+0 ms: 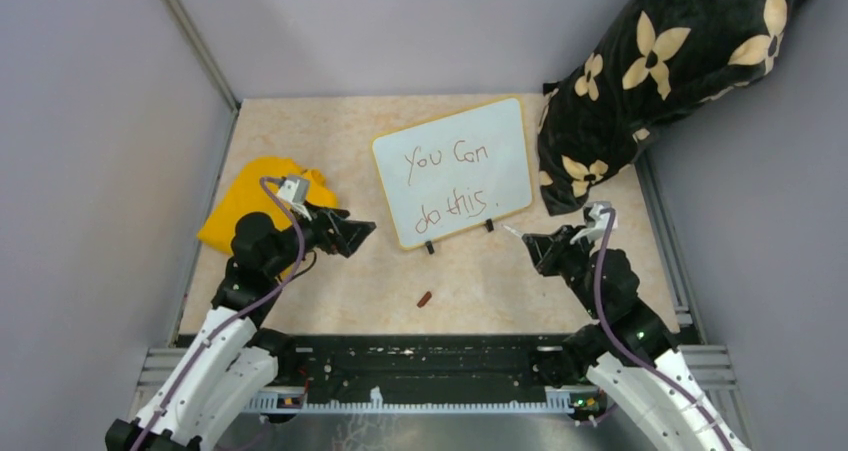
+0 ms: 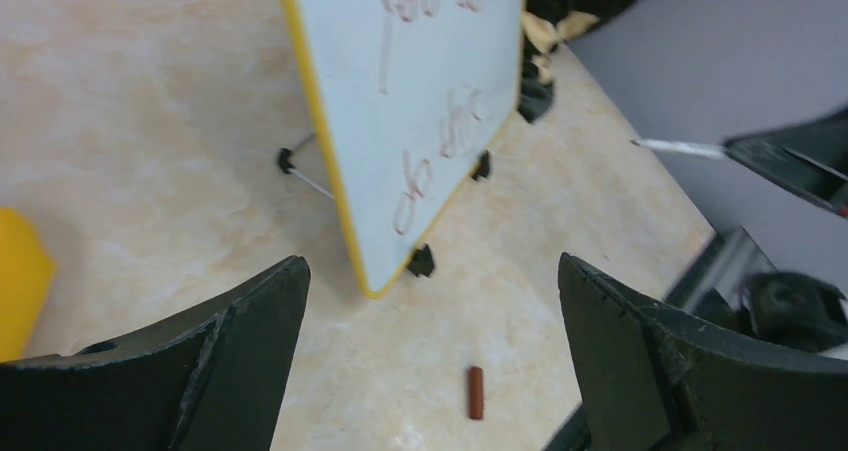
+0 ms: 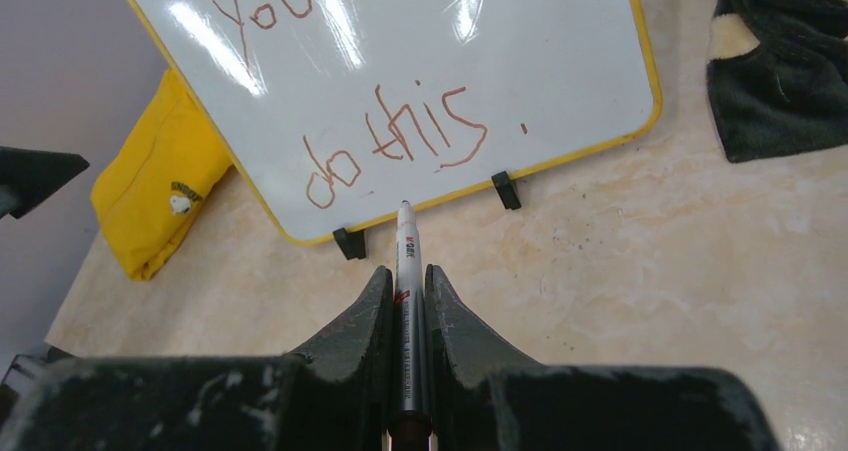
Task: Write a sentence on the whiteboard
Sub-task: Close the whiteboard marker at the center of the board.
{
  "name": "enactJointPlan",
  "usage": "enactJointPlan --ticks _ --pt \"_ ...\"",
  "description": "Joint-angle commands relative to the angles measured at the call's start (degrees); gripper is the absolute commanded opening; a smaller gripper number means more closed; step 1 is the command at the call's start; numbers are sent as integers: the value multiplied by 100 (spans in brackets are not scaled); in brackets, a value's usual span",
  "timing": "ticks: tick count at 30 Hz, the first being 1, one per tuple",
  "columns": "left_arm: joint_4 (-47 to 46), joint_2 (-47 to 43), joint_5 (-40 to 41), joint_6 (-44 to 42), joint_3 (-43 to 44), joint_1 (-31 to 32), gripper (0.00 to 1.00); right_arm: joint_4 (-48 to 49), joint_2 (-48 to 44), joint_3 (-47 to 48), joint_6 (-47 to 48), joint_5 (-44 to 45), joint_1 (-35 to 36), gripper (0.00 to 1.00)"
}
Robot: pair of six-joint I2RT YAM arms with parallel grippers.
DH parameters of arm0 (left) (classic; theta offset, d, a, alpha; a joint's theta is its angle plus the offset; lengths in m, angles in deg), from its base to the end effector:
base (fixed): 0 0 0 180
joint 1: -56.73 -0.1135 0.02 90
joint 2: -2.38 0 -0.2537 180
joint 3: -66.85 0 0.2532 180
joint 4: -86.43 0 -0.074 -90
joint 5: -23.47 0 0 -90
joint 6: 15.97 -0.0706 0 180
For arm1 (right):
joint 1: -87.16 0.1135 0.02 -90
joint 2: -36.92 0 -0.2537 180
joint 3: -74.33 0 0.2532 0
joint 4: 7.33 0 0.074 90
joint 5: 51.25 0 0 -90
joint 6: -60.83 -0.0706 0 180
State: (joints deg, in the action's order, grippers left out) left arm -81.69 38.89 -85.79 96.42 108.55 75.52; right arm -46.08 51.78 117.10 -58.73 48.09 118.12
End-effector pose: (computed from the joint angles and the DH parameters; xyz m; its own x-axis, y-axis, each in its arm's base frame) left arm 0.1894 -0.0890 0.2710 -0.3359 -0.2655 -0.9037 0.5259 0.7431 -0.4138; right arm 0.1256 0.0620 0.2701 -0.3233 0.3737 -0.8694 -0.2431 0.8551 0.4580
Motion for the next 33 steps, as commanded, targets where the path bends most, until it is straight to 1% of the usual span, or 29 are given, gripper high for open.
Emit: enactJointPlan --ticks 1,5,9,12,14,16,18,20,22,24,27,29,31,33 --pt "-598 394 -1790 -175 37 89 99 217 290 142 150 -72 -2 0" --pt "-155 968 -2261 -333 438 167 99 676 696 81 384 -347 0 0" --pt "-426 808 -2460 -242 309 225 99 1561 842 -5 478 -591 1 0" --pt "-715 710 -2532 -136 210 307 99 2100 913 -114 197 -720 -2 0" --pt "-991 820 -2652 57 214 333 99 2585 855 -337 -157 -723 -2 0" --pt "-1380 1033 -2939 434 305 344 99 3180 780 -619 -592 -711 -7 0" --pt "-1988 1246 -3220 1007 354 377 99 3798 748 -904 -1024 -733 -2 0" --pt "-2690 1370 -3279 1550 351 473 99 4348 806 -1004 -1355 -792 2 0" --pt "-3211 1402 -3153 1877 386 667 99 4754 922 -951 -1561 -856 6 0" --pt "-3720 1351 -2869 1995 347 980 99 5093 1067 -835 -1703 -855 42 0" --pt "-4204 1206 -1834 2005 205 1529 99 5579 1322 -634 -1833 -784 166 0" --pt "-4425 1246 -1256 2082 168 1712 99 5838 1538 -514 -1847 -646 329 0" --pt "-4644 1416 -1017 2231 250 1797 98 5987 1724 -342 -1772 -511 627 0" --pt "-4768 1697 -988 2472 418 1861 96 6088 1853 -153 -1702 -339 919 0"
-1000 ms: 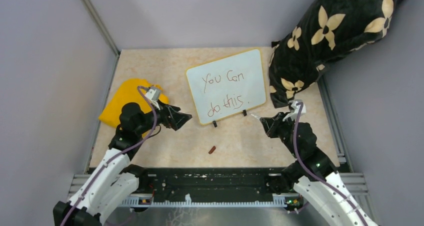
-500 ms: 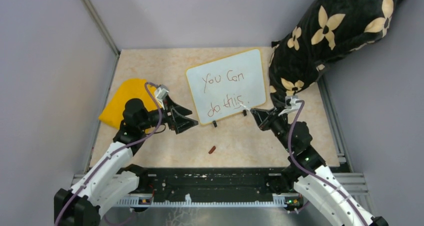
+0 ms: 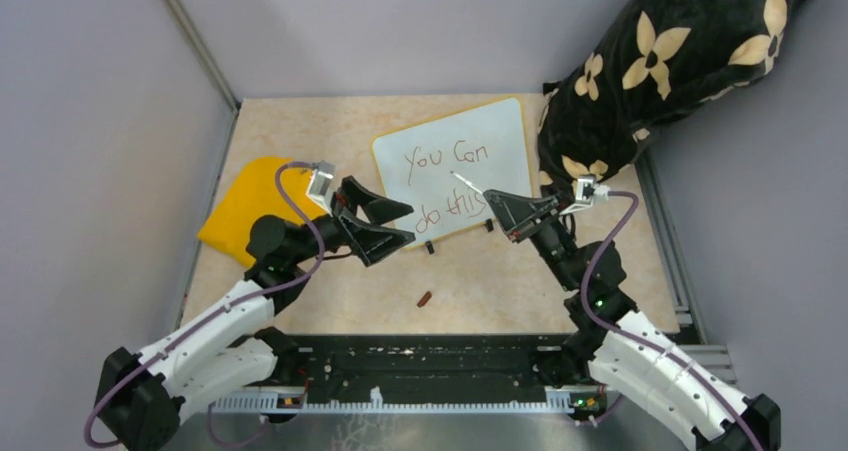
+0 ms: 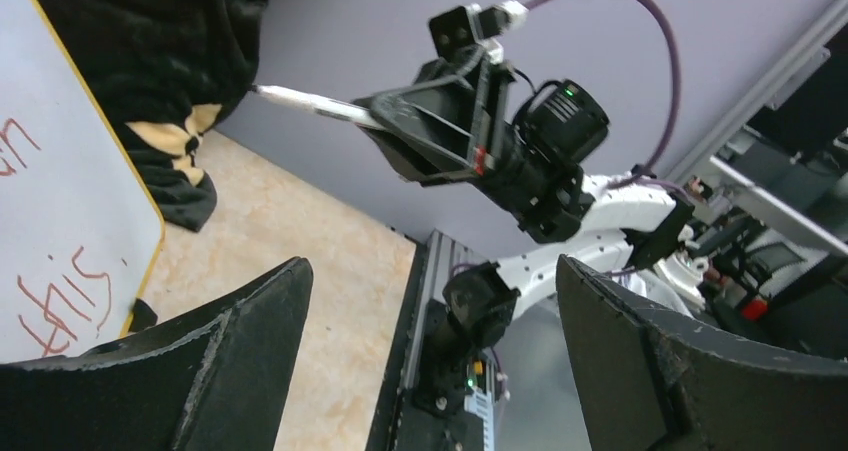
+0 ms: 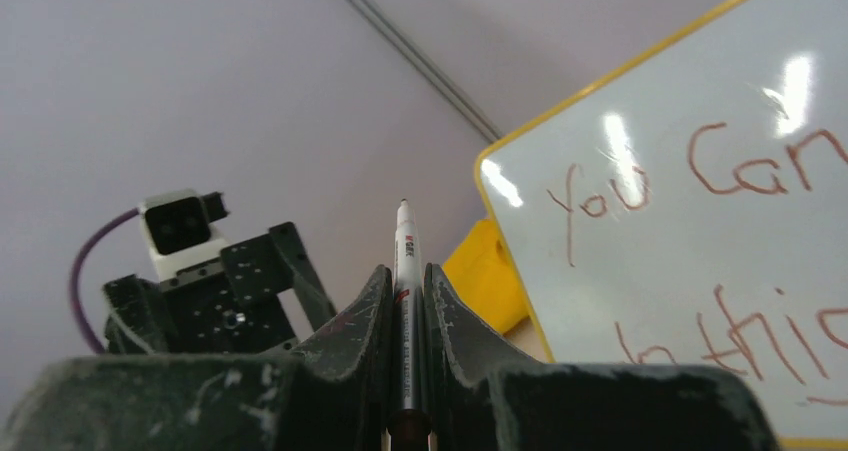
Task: Write a sentence on the whiteboard
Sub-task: Close the whiteboard marker at the center of the board.
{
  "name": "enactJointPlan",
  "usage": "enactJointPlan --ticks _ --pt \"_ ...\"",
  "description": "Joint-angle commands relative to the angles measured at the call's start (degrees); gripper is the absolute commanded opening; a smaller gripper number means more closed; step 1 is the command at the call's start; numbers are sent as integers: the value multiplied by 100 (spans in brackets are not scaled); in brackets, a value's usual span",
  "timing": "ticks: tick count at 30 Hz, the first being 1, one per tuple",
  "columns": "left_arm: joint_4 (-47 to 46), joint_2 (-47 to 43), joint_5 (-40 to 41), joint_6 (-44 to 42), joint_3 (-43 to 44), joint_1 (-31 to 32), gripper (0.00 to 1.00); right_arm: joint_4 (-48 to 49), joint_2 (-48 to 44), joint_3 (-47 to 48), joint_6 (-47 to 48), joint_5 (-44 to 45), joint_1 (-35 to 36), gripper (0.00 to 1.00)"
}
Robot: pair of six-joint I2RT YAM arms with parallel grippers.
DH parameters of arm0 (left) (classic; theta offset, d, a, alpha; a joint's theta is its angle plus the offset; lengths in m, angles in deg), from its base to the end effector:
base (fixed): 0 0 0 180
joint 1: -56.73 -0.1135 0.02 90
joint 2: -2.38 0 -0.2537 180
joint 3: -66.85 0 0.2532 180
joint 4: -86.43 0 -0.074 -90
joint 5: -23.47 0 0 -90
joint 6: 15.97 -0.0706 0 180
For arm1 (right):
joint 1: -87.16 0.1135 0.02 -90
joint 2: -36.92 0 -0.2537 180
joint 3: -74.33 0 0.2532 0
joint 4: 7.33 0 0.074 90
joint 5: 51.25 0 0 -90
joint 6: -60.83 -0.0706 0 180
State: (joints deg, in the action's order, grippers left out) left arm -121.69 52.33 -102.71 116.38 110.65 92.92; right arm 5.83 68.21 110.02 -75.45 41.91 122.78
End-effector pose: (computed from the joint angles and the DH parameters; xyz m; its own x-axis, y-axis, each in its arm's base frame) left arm 0.1610 -0.1694 0.3296 -0.3956 -0.3843 -0.8342 0.8822 0.0937 -0.4615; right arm 0.1595 0.1095 0.3083 -0.2199 0.7302 -0.6469 -0.5496 0.4551 0.7005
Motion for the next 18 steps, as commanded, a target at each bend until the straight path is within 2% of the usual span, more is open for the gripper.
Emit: enactJointPlan --ticks 1,6,18 --pt "-823 510 665 616 322 155 95 1001 250 607 15 375 615 0" --pt "-1482 1095 645 1009 704 401 88 1471 448 852 288 743 1274 0" --pt "-1614 1415 1029 778 1281 661 86 2203 1027 943 -297 491 1325 0"
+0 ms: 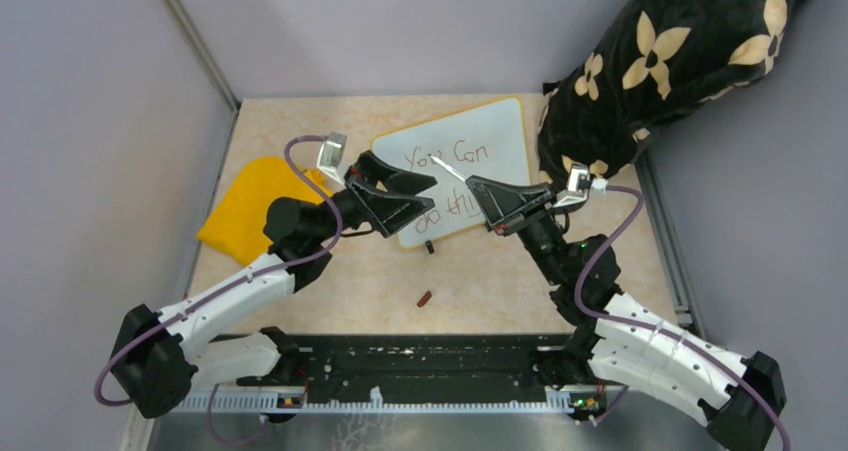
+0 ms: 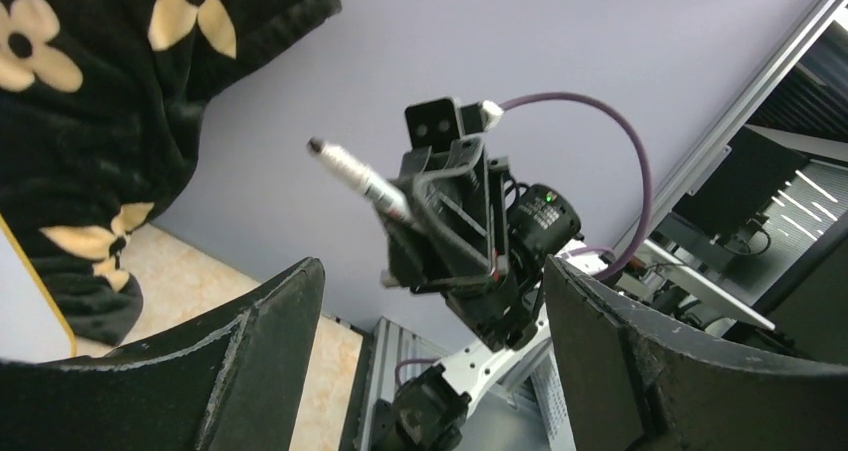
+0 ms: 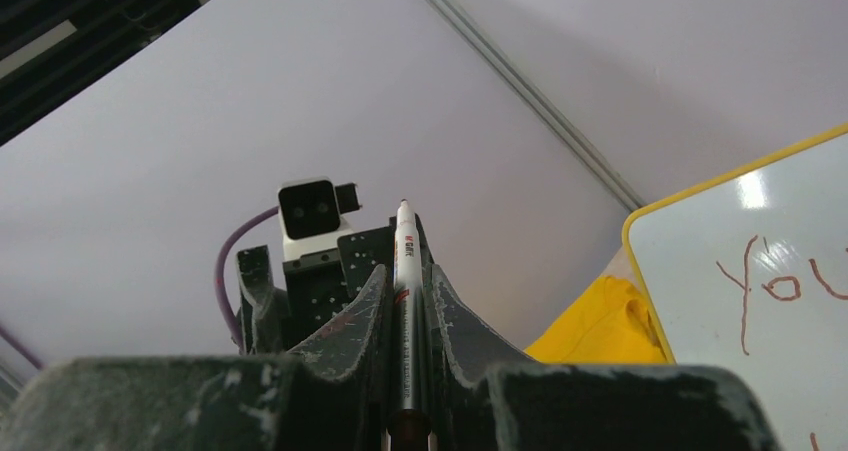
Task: Write a sentence on the whiteboard
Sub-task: Close the whiteboard marker at the center of the board.
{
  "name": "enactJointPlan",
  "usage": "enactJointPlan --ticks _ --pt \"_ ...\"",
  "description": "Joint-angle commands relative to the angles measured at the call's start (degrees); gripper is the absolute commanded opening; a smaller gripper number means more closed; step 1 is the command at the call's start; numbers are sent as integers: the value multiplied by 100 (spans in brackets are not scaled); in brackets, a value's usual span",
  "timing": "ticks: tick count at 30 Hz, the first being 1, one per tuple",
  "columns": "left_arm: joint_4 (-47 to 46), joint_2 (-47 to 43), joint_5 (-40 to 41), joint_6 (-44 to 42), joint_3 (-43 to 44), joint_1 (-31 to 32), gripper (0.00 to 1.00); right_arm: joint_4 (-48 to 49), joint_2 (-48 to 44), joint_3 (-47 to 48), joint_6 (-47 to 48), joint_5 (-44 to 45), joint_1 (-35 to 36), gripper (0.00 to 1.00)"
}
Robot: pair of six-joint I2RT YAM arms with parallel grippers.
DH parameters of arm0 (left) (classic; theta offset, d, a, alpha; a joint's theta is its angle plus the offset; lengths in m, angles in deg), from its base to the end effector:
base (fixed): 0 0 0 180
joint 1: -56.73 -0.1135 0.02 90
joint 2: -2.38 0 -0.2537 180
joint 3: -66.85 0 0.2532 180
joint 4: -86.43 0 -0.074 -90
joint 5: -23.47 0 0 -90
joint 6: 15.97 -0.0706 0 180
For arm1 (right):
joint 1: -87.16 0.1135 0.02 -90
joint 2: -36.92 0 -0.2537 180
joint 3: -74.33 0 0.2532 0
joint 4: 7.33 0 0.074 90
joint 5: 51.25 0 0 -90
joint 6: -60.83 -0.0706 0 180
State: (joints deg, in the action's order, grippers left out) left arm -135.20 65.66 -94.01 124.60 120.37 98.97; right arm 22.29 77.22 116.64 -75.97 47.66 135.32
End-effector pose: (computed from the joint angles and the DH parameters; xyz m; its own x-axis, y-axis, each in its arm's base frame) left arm 0.1791 -0.2066 0.3693 -0.4365 -0.5293 -0.7276 0.8650 -0.0243 -0.5012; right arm 0.1429 0.1432 0.3619 -0.2329 0.8195 -0.5236 -0.6986 0.2336 0.6763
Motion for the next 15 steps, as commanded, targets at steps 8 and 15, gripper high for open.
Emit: enactJointPlan --ticks 8,15 --pt "26 417 353 89 627 82 75 598 144 322 -269 -108 201 0" --pt "-164 512 490 182 680 89 68 614 188 335 -290 -204 219 0"
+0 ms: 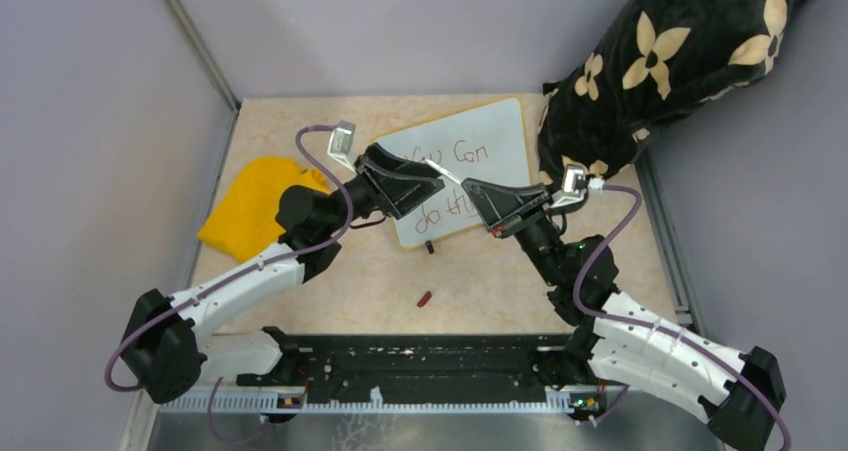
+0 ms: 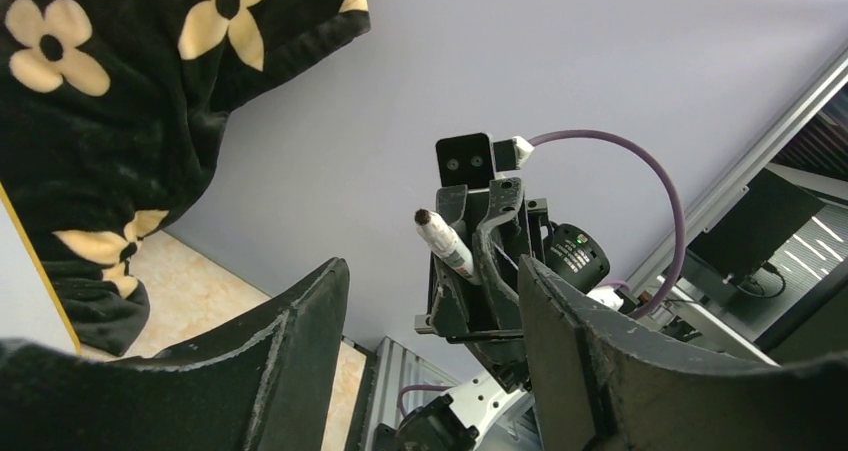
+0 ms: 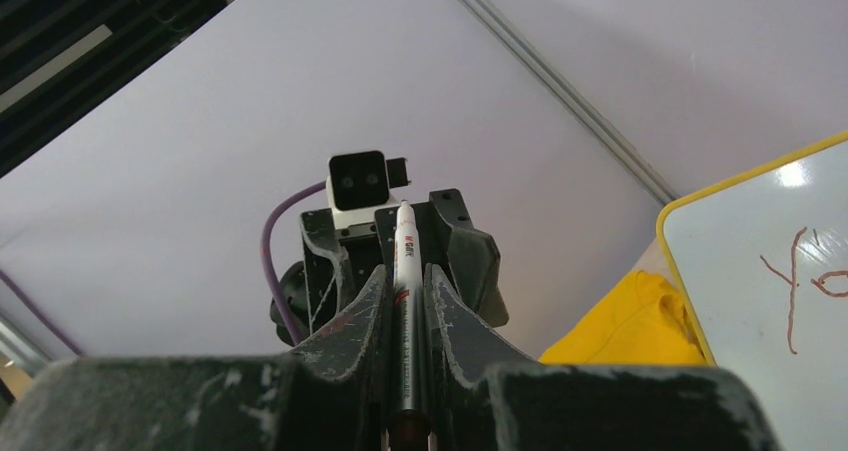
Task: Write a sentence on the whiteboard
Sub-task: Close the whiteboard marker at the center of the board.
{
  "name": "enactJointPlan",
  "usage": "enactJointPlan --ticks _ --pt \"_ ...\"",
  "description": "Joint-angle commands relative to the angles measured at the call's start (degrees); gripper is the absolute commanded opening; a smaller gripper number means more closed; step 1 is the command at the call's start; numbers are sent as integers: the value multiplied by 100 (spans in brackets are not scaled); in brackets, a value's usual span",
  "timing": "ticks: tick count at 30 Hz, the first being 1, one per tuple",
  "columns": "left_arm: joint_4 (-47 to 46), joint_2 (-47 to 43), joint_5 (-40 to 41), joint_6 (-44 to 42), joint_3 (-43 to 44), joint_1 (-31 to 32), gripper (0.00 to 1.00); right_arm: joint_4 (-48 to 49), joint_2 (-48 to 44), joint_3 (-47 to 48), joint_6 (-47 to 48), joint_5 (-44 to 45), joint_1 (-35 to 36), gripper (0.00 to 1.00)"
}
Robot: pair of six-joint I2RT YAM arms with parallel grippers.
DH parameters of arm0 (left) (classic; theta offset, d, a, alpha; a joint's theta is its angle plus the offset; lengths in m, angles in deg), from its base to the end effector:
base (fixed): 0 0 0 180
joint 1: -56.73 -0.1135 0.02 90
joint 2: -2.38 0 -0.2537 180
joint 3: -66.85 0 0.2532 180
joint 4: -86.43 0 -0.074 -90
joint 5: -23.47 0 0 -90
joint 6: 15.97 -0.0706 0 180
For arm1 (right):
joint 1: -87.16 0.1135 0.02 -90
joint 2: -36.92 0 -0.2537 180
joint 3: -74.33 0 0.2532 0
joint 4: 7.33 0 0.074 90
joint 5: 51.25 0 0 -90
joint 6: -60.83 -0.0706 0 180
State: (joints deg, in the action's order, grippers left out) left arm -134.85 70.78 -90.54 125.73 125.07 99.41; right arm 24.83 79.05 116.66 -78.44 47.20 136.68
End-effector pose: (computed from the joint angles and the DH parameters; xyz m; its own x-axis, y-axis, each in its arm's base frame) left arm 0.1970 -0.2207 0.3762 -0.4516 -0.5587 -0.6956 0.8405 -0.0050 -0.5417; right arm 0.1420 0.1504 0.3616 -0.2824 0.8238 -0.4916 -0.7017 0.1721 0.6914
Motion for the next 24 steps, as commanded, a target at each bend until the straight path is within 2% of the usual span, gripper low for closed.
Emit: enactJointPlan --ticks 1,8,12,16,18,20,21,23,24 --pt "-239 12 139 56 239 48 67 368 18 322 -68 -166 84 0" --pt "-303 56 135 42 320 48 58 414 97 314 -98 -281 84 0" --pt "-329 77 134 53 335 48 43 487 123 256 -152 -307 90 0" --pt "-431 107 118 111 293 56 36 485 128 240 -161 -331 93 0" --pt "-501 103 116 106 266 57 23 485 127 233 -178 -332 89 0" --pt "-577 88 125 61 227 57 4 469 122 232 -153 -379 93 0" --pt "-583 55 132 34 196 57 0 458 102 228 -96 -438 90 0" --pt "-544 -35 209 -54 127 57 0 137 12 327 89 -592 93 0" --pt "-495 -91 288 -98 76 57 0 -303 -64 449 193 -643 93 9"
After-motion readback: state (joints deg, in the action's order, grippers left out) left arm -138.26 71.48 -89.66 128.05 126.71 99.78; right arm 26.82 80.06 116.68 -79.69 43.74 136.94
